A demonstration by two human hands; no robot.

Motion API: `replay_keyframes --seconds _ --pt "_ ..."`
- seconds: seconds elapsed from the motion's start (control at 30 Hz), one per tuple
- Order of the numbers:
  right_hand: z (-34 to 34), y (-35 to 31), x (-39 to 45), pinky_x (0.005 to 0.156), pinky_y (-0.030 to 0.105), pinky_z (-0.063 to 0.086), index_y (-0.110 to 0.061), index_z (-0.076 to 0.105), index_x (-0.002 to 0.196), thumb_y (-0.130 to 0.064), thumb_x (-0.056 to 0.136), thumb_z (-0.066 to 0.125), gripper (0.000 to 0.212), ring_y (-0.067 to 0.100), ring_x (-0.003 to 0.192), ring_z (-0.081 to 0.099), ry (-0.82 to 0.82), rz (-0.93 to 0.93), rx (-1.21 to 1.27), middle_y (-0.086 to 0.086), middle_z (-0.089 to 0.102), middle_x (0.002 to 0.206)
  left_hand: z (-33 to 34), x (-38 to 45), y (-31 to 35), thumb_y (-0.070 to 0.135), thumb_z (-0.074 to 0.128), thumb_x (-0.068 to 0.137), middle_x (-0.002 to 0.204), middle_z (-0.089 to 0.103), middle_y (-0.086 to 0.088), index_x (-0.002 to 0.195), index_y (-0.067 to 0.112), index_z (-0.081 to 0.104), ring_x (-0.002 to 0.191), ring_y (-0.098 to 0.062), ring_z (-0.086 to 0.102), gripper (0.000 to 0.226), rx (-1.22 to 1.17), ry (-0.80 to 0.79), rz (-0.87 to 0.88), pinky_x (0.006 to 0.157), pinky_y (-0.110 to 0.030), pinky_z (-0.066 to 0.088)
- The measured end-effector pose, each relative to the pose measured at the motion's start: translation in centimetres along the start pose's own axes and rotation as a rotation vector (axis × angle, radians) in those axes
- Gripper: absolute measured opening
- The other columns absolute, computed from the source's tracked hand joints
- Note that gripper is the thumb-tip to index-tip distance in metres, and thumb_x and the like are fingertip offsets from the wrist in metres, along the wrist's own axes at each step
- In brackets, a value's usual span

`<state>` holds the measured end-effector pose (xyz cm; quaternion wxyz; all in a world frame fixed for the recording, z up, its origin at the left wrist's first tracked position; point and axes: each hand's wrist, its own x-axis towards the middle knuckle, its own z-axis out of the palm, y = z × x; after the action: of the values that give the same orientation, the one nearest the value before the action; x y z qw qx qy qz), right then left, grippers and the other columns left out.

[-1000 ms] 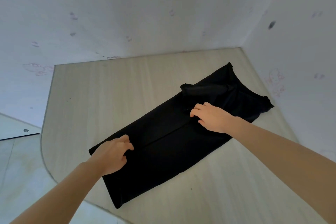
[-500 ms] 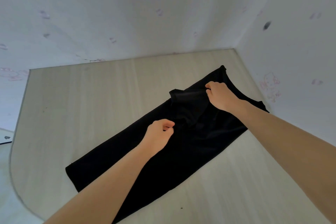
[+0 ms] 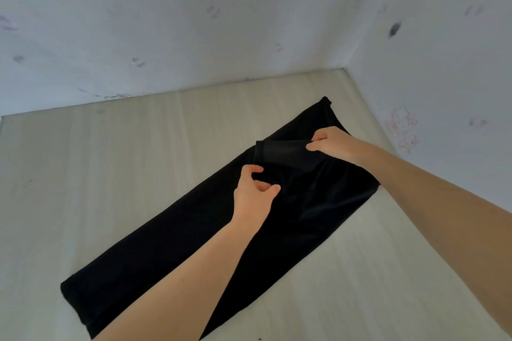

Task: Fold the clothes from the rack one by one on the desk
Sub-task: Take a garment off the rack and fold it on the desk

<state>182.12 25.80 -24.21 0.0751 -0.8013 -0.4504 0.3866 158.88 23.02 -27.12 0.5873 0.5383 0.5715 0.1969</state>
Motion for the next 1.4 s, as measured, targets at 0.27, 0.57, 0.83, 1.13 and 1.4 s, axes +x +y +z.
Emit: replay_keyframes --seconds 0.27,0.57,0.83,1.13,1.4 --pt "0.8 6.2 -3.3 0.072 0.034 0.039 -0.015 0.041 0.078 -0.029 0.096 0.052 0.025 0.018 0.071 0.046 0.142 0.101 -0.107 0.001 0.047 0.074 -0.1 -1.3 -2.0 0.012 0.067 0.089 0.086 0.061 0.003 0.112 0.025 0.061 0.076 -0.008 0.065 0.027 0.278 -0.091 0.071 0.07 -0.015 0.049" --pt "3.9 5.8 -6.8 0.084 0.042 0.045 -0.008 0.045 0.118 -0.027 0.096 0.051 0.029 0.033 0.104 0.05 0.395 0.048 -0.251 0.011 0.049 0.116 -1.8 -3.4 -2.5 0.003 0.062 0.088 0.088 0.07 0.002 0.145 0.02 0.041 0.085 -0.011 0.068 0.063 0.347 -0.267 0.0 0.092 -0.034 0.054" --pt "9.4 5.4 -14.9 0.079 0.031 0.041 -0.004 0.047 0.119 -0.013 0.094 0.05 0.027 0.026 0.094 0.052 0.351 0.207 0.144 0.015 0.055 0.114 -10.0 -5.0 -4.7 0.01 0.054 0.093 0.099 0.065 0.003 0.12 0.016 0.063 0.079 -0.008 0.06 0.029 0.602 -0.06 0.072 0.066 -0.015 0.042" --pt "21.5 1.2 -22.7 0.094 0.043 0.052 -0.014 0.054 0.115 -0.016 0.089 0.054 0.026 0.027 0.101 0.061 0.308 0.565 0.767 0.012 0.061 0.114 -20.0 -3.9 -8.3 0.007 0.061 0.087 0.104 0.05 0.0 0.116 0.01 0.064 0.091 -0.017 0.052 0.029 0.844 -0.079 0.222 0.082 -0.028 0.042" --pt "31.3 -9.7 -26.5 0.085 0.04 0.057 -0.013 0.053 0.104 -0.017 0.093 0.057 0.013 0.028 0.092 0.068 0.34 0.63 1.048 0.012 0.069 0.095 -25.8 -3.2 -9.6 0.02 0.07 0.085 0.11 0.055 -0.006 0.118 0.012 0.052 0.096 -0.024 0.054 0.039 0.899 -0.221 0.268 0.083 -0.036 0.047"
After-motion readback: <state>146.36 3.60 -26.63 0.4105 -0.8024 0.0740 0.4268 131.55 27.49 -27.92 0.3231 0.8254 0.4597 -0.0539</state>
